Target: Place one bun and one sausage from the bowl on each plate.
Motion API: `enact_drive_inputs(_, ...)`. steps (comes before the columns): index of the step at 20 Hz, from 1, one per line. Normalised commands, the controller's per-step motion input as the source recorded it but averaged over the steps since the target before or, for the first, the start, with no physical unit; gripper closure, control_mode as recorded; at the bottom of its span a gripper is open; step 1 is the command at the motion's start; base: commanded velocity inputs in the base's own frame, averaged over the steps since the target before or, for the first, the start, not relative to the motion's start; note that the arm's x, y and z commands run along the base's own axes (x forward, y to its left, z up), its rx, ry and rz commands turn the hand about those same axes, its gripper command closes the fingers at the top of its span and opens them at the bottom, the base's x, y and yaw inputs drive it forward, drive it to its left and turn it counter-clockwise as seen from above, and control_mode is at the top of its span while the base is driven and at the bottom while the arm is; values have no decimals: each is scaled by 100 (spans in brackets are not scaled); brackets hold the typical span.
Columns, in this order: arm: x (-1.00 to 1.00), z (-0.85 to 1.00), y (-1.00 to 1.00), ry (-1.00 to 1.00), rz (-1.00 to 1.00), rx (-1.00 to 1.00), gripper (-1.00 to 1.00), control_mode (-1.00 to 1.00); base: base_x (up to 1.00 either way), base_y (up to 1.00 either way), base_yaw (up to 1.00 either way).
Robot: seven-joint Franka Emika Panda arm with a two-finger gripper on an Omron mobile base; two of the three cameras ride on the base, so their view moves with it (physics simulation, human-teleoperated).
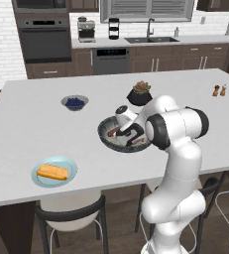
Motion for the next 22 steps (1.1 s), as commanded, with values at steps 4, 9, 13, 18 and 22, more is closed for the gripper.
enact_drive_inputs(4, 1, 0, -1, 0, 0, 0, 100, -100, 0, 0, 0)
enact_drive_inputs(9, -26, 51, 6, -3, -1, -3, 100, -100, 0, 0, 0)
enact_drive_inputs(13, -55, 100, 9, -1, -4, 2, 100, -100, 0, 0, 0)
enact_drive_inputs(18, -69, 90, 73, 0, -2, 24, 100, -100, 0, 0, 0)
enact_drive_inputs(22, -29, 69, 100, 0, 17, 19, 100, -100, 0, 0, 0)
